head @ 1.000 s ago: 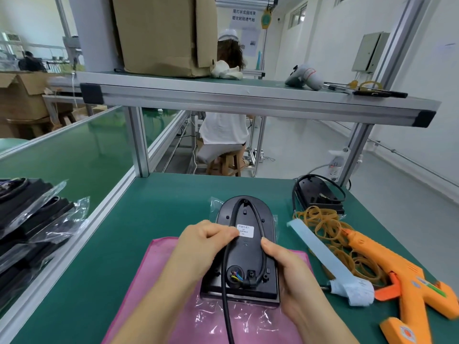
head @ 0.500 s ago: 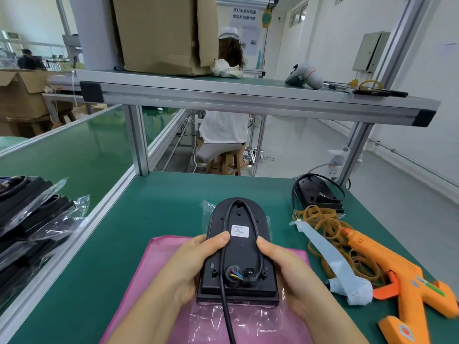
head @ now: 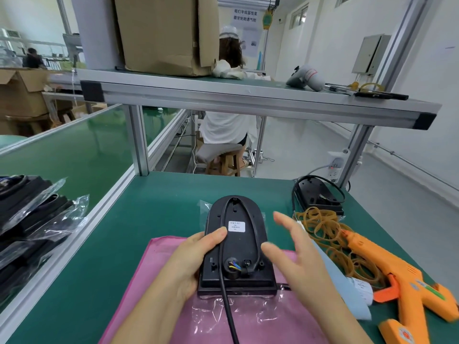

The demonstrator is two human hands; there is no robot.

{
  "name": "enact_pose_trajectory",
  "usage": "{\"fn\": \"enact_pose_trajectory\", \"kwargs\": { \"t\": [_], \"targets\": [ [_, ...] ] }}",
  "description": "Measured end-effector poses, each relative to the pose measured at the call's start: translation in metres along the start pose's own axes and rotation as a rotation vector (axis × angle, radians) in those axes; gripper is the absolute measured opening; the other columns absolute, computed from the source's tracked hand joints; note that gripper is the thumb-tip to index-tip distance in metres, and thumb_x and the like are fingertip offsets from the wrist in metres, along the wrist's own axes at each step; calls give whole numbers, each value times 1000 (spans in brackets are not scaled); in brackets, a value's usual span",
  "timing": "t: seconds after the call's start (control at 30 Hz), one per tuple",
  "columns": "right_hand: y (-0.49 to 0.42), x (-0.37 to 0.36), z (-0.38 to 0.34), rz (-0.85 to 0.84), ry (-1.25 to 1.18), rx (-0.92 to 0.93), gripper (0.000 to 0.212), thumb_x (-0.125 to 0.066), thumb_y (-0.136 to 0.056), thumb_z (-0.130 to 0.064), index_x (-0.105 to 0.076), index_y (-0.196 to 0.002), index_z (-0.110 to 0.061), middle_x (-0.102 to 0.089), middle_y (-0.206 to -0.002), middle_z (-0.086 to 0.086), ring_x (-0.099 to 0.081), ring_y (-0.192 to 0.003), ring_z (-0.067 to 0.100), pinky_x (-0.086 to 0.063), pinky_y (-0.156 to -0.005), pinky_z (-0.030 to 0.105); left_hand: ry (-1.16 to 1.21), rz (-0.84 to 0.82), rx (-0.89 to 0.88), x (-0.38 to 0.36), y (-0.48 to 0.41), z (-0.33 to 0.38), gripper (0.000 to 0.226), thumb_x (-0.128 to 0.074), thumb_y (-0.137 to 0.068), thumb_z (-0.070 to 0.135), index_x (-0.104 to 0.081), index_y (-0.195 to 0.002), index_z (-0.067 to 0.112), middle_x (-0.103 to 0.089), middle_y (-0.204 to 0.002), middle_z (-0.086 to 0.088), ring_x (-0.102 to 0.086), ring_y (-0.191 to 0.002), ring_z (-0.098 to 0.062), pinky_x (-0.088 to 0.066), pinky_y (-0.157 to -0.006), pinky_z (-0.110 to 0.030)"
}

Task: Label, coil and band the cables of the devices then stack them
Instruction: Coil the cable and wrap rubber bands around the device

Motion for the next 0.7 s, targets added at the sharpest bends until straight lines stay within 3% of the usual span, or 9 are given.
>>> {"fn": "enact_pose_trajectory", "kwargs": {
  "t": [0.07, 0.17, 0.27, 0.37, 0.43, 0.5, 0.57, 0.63, 0.7],
  "targets": [
    [16, -12, -36, -64, 202, 438, 40, -56, -82, -29, -54, -120, -42, -43, -139, -19, -31, -140, 9, -25, -113, 28, 26, 3, -4, 2, -2, 2, 53, -73, -66, 24, -66, -109, -5, -72, -97, -24, -71, -69, -29, -57, -55, -32],
    [42, -44, -53, -120, 476, 773, 35, -49, -83, -16, -71, -99, -38, -58, -129, -6, -44, -133, 25, -39, -107, 41, 57, -9, -1, 2, -5, 4, 56, -71, -69, 24, -64, -115, -9, -70, -102, -28, -68, -76, -32, -59, -67, -37],
    [49, -56, -56, -83, 588, 854, 48, -31, -96, -25, -75, -80, -39, -67, -117, -6, -51, -126, 25, -49, -95, 49, 47, -7, 20, 3, -4, 3, 57, -72, -70, 26, -64, -116, -8, -68, -109, -30, -65, -85, -35, -55, -78, -41],
    [49, -52, -55, -63, 515, 832, 41, -38, -99, -43, -76, -84, -39, -65, -120, -7, -47, -129, 24, -45, -101, 46, 47, 1, 22, 4, -4, 4, 60, -73, -67, 28, -64, -116, -7, -68, -108, -30, -66, -88, -37, -55, -82, -44],
    [48, -45, -46, -66, 351, 755, 33, -44, -95, -51, -75, -95, -38, -61, -126, -9, -43, -132, 24, -38, -106, 39, 57, 17, 5, 7, -5, 6, 62, -74, -65, 28, -64, -115, -7, -69, -107, -29, -67, -89, -37, -56, -82, -46],
    [44, -35, -30, -55, 89, 584, 26, -49, -94, -48, -70, -104, -37, -59, -127, -13, -41, -133, 23, -34, -109, 36, 71, 36, -23, 11, -6, 10, 59, -74, -65, 28, -65, -112, -5, -71, -103, -27, -70, -83, -35, -60, -72, -43],
    [38, -25, -6, 21, -259, 240, 17, -61, -88, -37, -71, -102, -37, -65, -118, -14, -49, -126, 16, -39, -107, 41, 78, 53, -50, 15, -7, 14, 57, -75, -64, 29, -64, -110, -3, -73, -100, -24, -72, -80, -34, -60, -64, -40],
    [37, -24, 28, 98, -547, -176, 19, -72, -72, -34, -77, -90, -32, -73, -98, -8, -63, -104, 18, -45, -96, 46, 69, 50, -82, 17, -7, 18, 56, -75, -64, 29, -63, -110, 0, -74, -99, -21, -73, -79, -32, -59, -61, -38],
    [37, -23, 45, 134, -598, -399, 26, -65, -67, -41, -78, -84, -26, -75, -84, -6, -64, -89, 17, -46, -90, 38, 55, 42, -118, 16, -6, 21, 57, -76, -63, 29, -63, -111, 2, -74, -99, -19, -74, -80, -31, -59, -60, -36]
  ]
}}
Point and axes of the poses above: each hand's wrist, its own y-axis away from the middle knuckle, its own x-axis out of the back of the hand, z = x × y, the point moved 7 cm from there along -y, towards the middle knuckle
